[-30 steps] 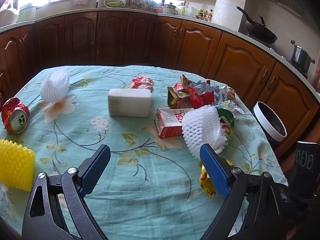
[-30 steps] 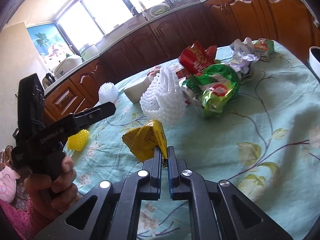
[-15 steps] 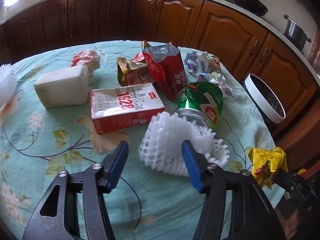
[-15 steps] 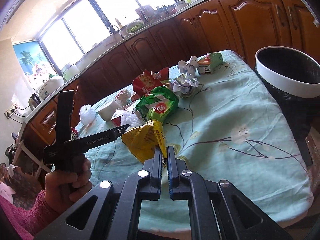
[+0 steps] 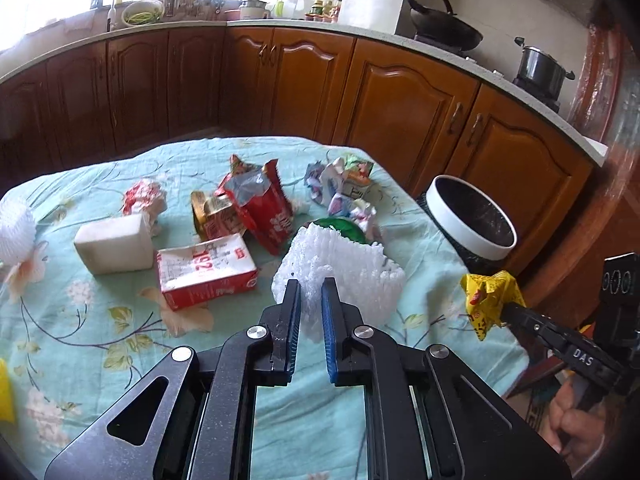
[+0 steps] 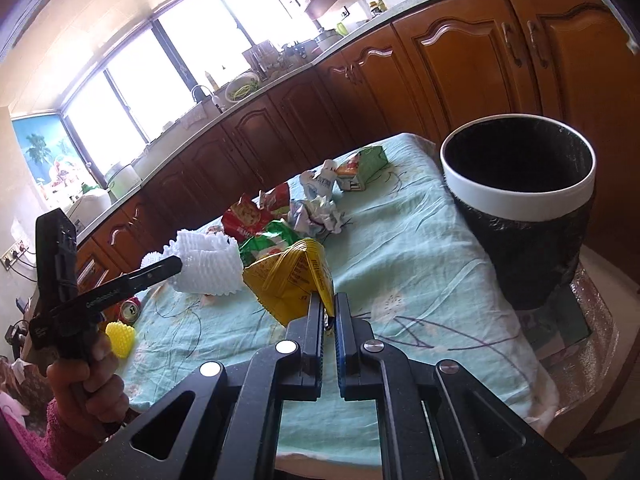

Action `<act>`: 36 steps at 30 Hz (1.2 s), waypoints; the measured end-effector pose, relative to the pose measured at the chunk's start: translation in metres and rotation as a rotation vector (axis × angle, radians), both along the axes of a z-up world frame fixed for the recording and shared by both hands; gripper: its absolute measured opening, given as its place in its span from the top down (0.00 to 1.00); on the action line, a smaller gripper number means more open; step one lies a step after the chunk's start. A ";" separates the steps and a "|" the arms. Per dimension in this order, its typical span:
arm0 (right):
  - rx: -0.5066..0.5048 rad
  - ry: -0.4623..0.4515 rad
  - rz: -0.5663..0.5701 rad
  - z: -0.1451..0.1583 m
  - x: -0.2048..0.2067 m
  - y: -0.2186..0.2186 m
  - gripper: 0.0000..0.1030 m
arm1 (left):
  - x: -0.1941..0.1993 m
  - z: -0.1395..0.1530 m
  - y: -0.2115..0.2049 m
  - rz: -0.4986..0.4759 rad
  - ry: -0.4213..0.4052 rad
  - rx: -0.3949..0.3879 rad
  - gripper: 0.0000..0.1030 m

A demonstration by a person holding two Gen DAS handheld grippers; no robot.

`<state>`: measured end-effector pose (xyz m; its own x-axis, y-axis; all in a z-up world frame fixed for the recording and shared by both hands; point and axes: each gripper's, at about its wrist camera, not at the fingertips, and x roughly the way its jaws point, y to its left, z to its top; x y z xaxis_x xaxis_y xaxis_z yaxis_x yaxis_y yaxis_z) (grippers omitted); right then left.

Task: Collect trash
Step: 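Carry the yellow wrapper and foam net with both tools over the black bin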

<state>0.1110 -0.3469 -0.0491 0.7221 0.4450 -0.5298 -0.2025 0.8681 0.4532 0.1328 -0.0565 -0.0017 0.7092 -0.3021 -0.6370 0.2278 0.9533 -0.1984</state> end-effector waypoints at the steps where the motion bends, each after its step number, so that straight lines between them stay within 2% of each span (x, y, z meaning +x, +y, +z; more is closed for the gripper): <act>1: -0.001 -0.004 -0.012 0.001 0.001 -0.005 0.95 | 0.000 0.004 -0.004 -0.010 -0.008 -0.004 0.91; 6: -0.005 -0.007 -0.084 0.003 0.005 -0.034 0.95 | 0.015 0.015 -0.039 -0.074 -0.027 -0.009 0.91; 14: -0.036 -0.025 -0.191 0.013 0.015 -0.078 0.95 | 0.040 0.013 -0.095 -0.171 -0.019 -0.003 0.91; 24: -0.131 -0.026 -0.316 0.029 0.053 -0.123 0.95 | 0.078 0.022 -0.159 -0.246 -0.027 -0.016 0.91; 29: -0.176 0.001 -0.346 0.030 0.078 -0.133 0.95 | 0.103 0.022 -0.194 -0.270 -0.023 -0.007 0.90; 36: -0.242 0.061 -0.342 0.025 0.108 -0.141 0.93 | 0.139 0.012 -0.235 -0.314 0.030 0.009 0.90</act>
<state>0.2192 -0.4883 -0.0238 0.7708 0.0426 -0.6356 0.1366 0.9635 0.2303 0.2716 -0.2917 0.0108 0.5627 -0.4981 -0.6598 0.5059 0.8387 -0.2018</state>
